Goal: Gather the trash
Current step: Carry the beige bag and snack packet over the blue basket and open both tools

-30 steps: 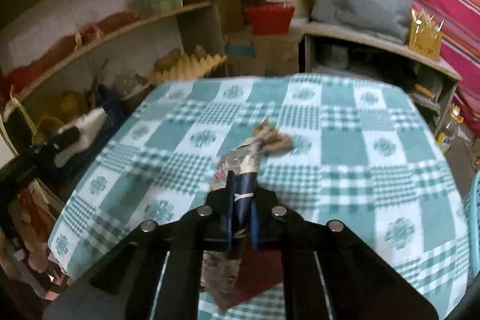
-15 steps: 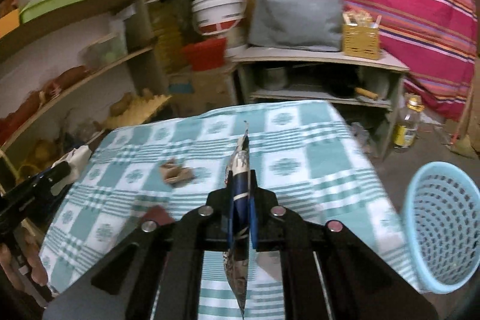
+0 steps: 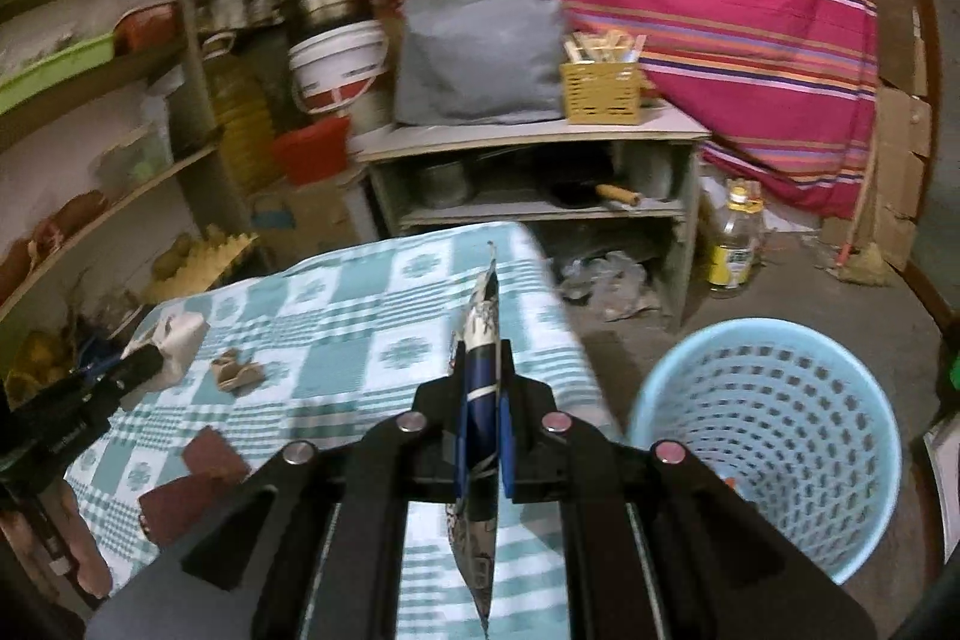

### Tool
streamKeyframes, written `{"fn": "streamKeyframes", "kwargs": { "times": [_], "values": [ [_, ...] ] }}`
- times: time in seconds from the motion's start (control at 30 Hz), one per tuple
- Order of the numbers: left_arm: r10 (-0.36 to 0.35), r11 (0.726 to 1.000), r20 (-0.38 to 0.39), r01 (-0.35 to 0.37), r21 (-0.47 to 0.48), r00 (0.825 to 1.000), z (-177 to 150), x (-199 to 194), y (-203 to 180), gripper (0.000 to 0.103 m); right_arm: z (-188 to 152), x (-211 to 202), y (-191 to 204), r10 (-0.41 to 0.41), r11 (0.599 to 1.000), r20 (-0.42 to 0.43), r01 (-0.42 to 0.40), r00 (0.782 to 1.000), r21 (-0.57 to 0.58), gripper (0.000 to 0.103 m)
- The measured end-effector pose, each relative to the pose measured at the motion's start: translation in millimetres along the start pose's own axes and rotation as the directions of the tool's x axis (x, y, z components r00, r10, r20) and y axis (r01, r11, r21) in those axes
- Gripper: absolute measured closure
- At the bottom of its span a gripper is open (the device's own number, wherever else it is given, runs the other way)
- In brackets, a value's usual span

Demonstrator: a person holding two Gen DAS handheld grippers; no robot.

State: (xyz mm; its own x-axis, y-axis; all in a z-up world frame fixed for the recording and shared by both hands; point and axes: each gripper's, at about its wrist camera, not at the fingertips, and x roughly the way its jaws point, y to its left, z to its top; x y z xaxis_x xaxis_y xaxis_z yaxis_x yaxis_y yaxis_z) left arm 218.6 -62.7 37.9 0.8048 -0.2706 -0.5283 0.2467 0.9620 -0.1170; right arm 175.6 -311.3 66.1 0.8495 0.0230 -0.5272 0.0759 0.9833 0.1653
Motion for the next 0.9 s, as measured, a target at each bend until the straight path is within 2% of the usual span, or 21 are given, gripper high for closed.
{"fn": "streamKeyframes", "kwargs": {
  "times": [0.23, 0.57, 0.73, 0.9],
  "values": [
    [-0.085, 0.995, -0.008, 0.086, 0.05, 0.996, 0, 25, -66, 0.081, 3, -22, -66, -0.115, 0.992, 0.035, 0.113, 0.993, 0.05, 0.095],
    [-0.186, 0.974, -0.02, 0.187, 0.128, 0.982, -11, 61, -155, 0.081, -4, -47, -152, -0.292, 0.955, 0.053, 0.288, 0.955, 0.064, 0.095],
    [-0.231, 0.956, -0.017, 0.23, 0.181, 0.973, -19, 76, -198, 0.081, -6, -52, -176, -0.332, 0.943, 0.058, 0.328, 0.942, 0.06, 0.095],
    [-0.272, 0.938, -0.021, 0.27, 0.22, 0.962, -26, 89, -232, 0.081, -7, -51, -188, -0.342, 0.938, 0.046, 0.338, 0.939, 0.072, 0.095]
  ]
}}
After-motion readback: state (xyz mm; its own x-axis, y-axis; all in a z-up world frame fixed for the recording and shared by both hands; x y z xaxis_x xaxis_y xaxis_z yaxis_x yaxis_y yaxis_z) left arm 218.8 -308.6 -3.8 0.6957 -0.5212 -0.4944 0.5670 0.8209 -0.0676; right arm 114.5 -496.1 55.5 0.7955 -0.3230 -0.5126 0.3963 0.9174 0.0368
